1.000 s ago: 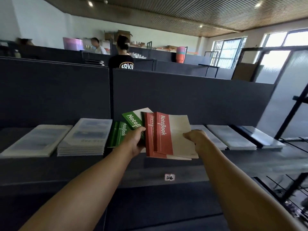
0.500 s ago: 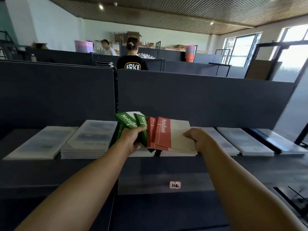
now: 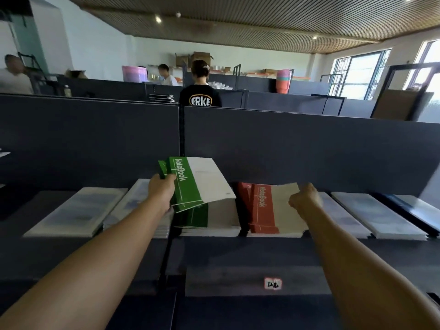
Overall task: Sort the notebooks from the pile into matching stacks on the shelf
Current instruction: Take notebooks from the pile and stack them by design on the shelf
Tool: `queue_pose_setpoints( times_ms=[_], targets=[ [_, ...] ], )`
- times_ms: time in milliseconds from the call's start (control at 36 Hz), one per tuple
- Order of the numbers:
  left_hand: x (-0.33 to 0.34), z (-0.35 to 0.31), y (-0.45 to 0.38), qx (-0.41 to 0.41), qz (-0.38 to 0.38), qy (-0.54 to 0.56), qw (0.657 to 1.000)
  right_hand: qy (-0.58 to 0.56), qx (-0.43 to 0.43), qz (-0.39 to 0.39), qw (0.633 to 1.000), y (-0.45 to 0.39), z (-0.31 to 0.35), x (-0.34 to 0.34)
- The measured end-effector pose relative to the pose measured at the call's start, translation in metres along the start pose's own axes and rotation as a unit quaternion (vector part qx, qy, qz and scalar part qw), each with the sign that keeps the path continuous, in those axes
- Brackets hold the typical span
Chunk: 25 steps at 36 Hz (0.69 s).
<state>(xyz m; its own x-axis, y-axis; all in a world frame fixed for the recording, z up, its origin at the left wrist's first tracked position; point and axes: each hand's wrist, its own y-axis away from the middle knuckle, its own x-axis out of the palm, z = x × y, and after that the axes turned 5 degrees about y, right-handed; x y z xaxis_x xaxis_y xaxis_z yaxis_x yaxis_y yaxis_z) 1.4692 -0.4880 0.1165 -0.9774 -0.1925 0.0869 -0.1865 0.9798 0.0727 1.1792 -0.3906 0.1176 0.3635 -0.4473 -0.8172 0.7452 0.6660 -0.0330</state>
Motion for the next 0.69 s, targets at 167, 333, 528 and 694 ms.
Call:
queue_pose_setpoints(
  times_ms=[167, 333, 528, 694],
  targets=[
    [0.008, -0.007, 0.012, -0.010, 0.083, 0.074, 0.994, 0.007, -0.159, -0.022, 0.987, 0.012, 0.045, 0.019],
    [0.019, -0.020, 0.019, 0.013, 0.183, 0.192, 0.964, -0.270, -0.170, 0.159, 0.934, 0.047, 0.097, 0.037],
    [0.007, 0.012, 0.021, 0.066, 0.240, -0.113, 0.962, -0.195, -0.109, 0.163, 0.961, 0.060, 0.074, 0.061],
    [0.017, 0.013, 0.013, 0.083, 0.185, -0.145, 0.968, -0.227, -0.124, 0.139, 0.956, 0.057, 0.081, 0.062]
  ],
)
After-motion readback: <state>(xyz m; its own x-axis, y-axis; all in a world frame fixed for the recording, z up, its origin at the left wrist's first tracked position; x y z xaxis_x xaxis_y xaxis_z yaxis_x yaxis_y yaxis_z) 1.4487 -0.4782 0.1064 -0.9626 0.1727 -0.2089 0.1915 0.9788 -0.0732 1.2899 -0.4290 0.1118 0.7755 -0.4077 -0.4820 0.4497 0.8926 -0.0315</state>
